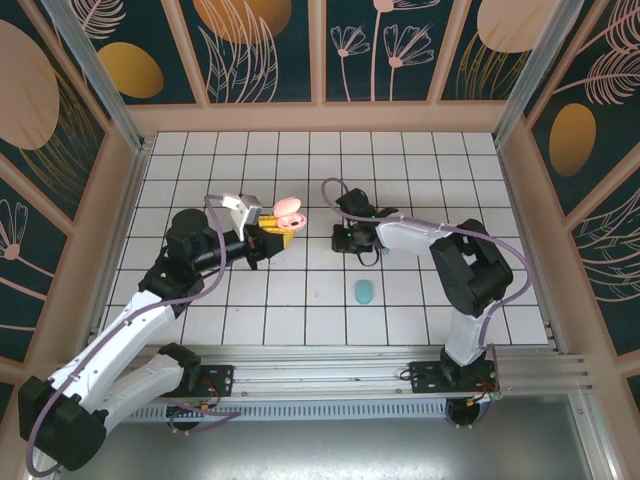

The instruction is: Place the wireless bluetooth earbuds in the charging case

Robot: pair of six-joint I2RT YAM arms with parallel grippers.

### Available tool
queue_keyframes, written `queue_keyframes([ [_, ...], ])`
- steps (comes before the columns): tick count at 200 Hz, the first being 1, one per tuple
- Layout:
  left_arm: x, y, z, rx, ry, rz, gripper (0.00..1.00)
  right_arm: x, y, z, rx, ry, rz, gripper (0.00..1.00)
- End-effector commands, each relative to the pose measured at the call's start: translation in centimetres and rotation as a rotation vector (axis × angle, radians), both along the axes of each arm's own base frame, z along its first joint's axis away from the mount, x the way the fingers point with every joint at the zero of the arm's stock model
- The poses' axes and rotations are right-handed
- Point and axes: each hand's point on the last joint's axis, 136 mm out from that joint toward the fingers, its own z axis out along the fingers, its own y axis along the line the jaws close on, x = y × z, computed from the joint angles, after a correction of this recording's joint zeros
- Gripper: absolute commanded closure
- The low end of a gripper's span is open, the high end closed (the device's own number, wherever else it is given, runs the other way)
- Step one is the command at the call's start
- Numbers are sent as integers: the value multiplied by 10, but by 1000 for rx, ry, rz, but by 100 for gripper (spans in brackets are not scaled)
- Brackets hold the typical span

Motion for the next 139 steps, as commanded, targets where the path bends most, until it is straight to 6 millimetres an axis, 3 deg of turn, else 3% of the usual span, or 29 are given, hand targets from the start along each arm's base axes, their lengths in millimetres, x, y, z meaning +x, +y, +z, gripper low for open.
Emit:
queue_keyframes([
  [1,2,-3,22,-41,-67,-16,100,1,-19,-5,-13,12,-90,77],
  [46,4,-4,18,-36,-65,-13,100,-1,-30,-12,-50,35,-126,70],
  [139,4,-3,17,-29,-75,-9,100,-7,-68,8,-168,5,-176,62],
])
